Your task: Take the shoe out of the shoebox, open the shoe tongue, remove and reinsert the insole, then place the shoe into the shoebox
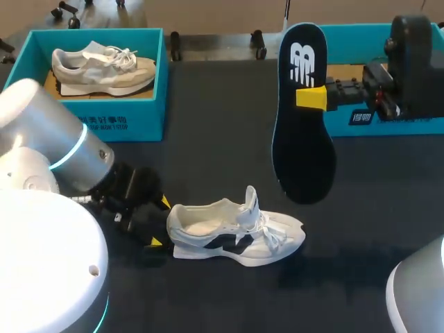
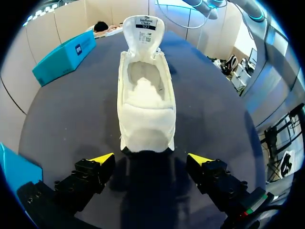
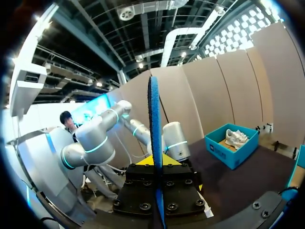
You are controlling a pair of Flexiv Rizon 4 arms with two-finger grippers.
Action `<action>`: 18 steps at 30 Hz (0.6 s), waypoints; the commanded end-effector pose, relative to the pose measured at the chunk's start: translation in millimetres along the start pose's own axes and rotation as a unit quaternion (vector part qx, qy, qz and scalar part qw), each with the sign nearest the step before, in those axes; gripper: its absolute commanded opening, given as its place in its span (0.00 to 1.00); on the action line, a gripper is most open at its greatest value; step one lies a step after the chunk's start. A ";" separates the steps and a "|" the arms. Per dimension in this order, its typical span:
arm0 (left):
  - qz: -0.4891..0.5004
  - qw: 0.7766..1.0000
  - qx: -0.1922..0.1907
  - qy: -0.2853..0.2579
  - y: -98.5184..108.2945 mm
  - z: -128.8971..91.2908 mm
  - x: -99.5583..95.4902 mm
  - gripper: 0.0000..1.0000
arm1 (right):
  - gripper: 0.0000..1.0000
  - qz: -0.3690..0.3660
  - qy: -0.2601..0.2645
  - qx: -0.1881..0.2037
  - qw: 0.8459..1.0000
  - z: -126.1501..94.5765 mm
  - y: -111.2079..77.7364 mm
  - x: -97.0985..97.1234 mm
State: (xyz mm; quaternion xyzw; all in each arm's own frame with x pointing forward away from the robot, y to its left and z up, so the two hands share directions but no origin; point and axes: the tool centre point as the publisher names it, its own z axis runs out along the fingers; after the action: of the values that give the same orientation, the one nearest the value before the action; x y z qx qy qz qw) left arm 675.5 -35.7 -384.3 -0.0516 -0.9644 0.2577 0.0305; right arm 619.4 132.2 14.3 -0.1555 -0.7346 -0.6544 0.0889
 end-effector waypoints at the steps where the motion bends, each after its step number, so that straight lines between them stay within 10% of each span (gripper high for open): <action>1: -0.017 0.991 -0.131 0.006 -10.6 -7.2 -1.0 1.00 | 0.00 0.001 0.000 0.001 1.000 2.6 0.6 -1.2; 18: -0.035 0.975 -0.212 -0.052 -16.9 -10.4 -0.3 1.00 | 0.00 0.001 0.000 0.001 1.000 2.6 0.6 -1.2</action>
State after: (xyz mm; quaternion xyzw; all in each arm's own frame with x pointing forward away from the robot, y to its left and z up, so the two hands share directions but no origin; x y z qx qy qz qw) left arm 674.0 -42.9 -368.0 -0.0105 -0.9961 0.0845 -0.0220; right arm 619.3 132.2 14.2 -0.1555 -0.7346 -0.6544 0.0888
